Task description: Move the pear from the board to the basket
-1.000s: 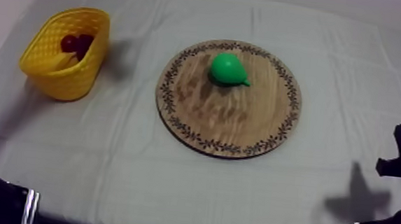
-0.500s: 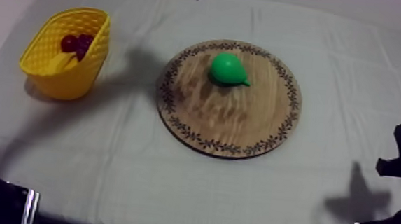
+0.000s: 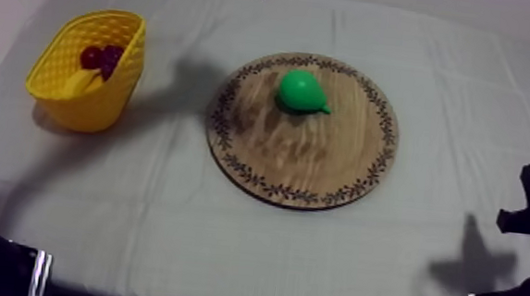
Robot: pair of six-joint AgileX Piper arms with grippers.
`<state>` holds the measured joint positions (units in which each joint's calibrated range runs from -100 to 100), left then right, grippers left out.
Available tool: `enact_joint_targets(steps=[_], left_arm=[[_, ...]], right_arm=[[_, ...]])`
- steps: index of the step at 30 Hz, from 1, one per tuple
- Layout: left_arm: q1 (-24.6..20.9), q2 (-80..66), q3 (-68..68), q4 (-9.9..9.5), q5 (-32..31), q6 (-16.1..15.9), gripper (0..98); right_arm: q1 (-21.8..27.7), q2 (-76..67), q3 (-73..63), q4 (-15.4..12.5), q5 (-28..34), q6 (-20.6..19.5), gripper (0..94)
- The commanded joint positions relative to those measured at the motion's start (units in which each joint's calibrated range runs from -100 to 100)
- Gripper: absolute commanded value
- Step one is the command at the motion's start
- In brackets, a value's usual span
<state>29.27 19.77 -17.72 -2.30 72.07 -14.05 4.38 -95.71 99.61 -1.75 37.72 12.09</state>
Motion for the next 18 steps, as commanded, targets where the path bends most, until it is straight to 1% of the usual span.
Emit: enact_joint_targets(steps=[1,2,4,7,13,18], left_arm=[[-0.1,0.5,-1.3,-0.53,4.1,-0.4,77.0],[-0.1,0.8,-2.1,-0.82,6.0,-0.6,82.4],[-0.1,1.2,-3.6,-1.06,9.2,-0.8,89.1],[-0.1,1.7,-4.7,-0.99,11.4,-1.2,93.0],[0.0,2.5,-4.3,-0.50,12.5,-2.3,92.7],[0.4,4.2,-2.2,1.04,11.1,-4.6,88.2]], right_arm=[[0.0,0.0,0.1,0.0,-0.1,0.0,0.3],[0.0,0.0,0.1,0.0,-0.1,0.0,0.3],[0.0,0.0,0.1,0.0,-0.1,0.0,0.3],[0.0,0.0,0.1,0.0,-0.1,0.0,0.3],[0.0,0.0,0.1,0.0,-0.1,0.0,0.3],[0.0,0.0,0.1,0.0,-0.1,0.0,0.3]])
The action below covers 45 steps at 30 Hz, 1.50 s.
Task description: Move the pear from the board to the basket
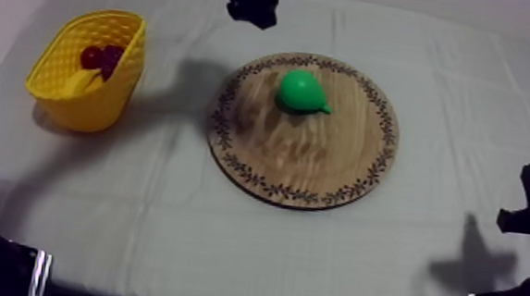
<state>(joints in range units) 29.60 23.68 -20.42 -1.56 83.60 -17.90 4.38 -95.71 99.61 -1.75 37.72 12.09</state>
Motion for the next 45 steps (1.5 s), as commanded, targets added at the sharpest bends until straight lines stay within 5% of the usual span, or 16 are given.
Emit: enact_joint_targets(steps=[1,13,45], left_arm=[[0.1,1.0,1.1,0.76,-1.2,-1.3,87.1],[2.1,13.5,-2.3,2.26,-5.5,-2.6,82.9],[4.1,36.6,-23.3,0.34,-0.2,1.0,80.1]], right_arm=[[0.0,0.0,0.1,0.0,-0.1,0.0,0.3],[0.0,0.0,0.1,0.0,-0.1,0.0,0.3],[0.0,0.0,0.1,0.0,-0.1,0.0,0.3]])
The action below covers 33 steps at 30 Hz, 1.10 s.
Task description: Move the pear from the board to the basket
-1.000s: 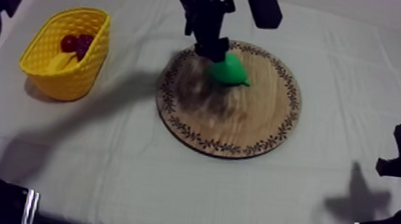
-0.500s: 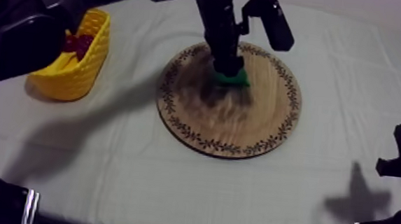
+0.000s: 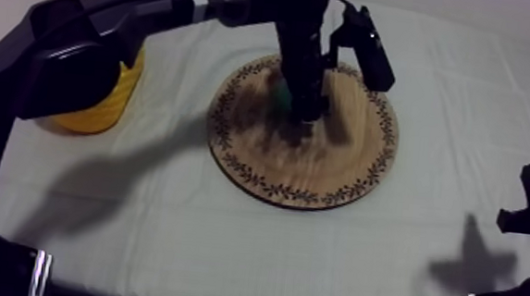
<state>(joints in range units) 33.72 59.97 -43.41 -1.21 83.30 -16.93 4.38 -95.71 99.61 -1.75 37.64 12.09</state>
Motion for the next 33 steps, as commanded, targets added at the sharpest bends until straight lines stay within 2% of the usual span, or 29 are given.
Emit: enact_joint_targets(steps=[1,9,18,25,33], left_arm=[[0.0,0.7,-0.7,-0.04,0.1,0.0,79.8],[-0.4,3.5,-3.4,-0.13,0.1,0.0,77.2],[-1.3,4.0,-4.2,-0.02,-0.3,0.5,63.4],[-2.2,0.4,-2.8,0.50,-0.9,1.1,56.0],[-3.5,-7.5,2.1,1.03,-0.9,1.9,52.9]], right_arm=[[0.0,0.0,0.1,0.0,0.0,0.0,0.3],[0.0,0.0,0.1,0.0,0.0,0.0,0.3],[0.0,0.0,0.1,0.0,0.0,0.0,0.3],[0.0,0.0,0.1,0.0,0.0,0.0,0.3],[0.0,0.0,0.1,0.0,0.0,0.0,0.3]])
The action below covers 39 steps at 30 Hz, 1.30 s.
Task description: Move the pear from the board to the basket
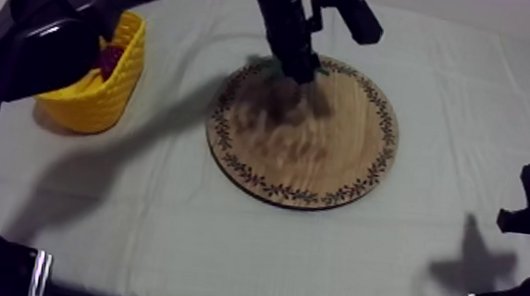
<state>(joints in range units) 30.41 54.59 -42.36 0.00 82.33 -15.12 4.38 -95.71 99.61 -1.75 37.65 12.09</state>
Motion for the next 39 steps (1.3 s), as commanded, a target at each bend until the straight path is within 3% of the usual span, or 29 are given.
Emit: enact_joint_targets(steps=[1,16,26,32,39], left_arm=[[-0.4,-3.5,2.0,-0.22,0.0,0.3,52.5],[-8.0,-30.9,22.3,-1.08,5.5,0.4,52.4],[-14.4,-47.0,40.9,-3.94,7.7,1.4,51.2],[-16.9,-49.8,41.7,-5.64,9.6,5.1,53.0],[-19.8,-47.7,40.7,-5.64,9.8,9.7,52.1]], right_arm=[[0.0,0.0,0.1,0.0,0.0,0.0,0.3],[0.0,0.0,0.1,0.0,0.0,0.0,0.3],[0.0,0.0,0.1,0.0,0.0,0.0,0.3],[0.0,0.0,0.1,0.0,0.0,0.0,0.3],[0.0,0.0,0.1,0.0,0.0,0.0,0.3]])
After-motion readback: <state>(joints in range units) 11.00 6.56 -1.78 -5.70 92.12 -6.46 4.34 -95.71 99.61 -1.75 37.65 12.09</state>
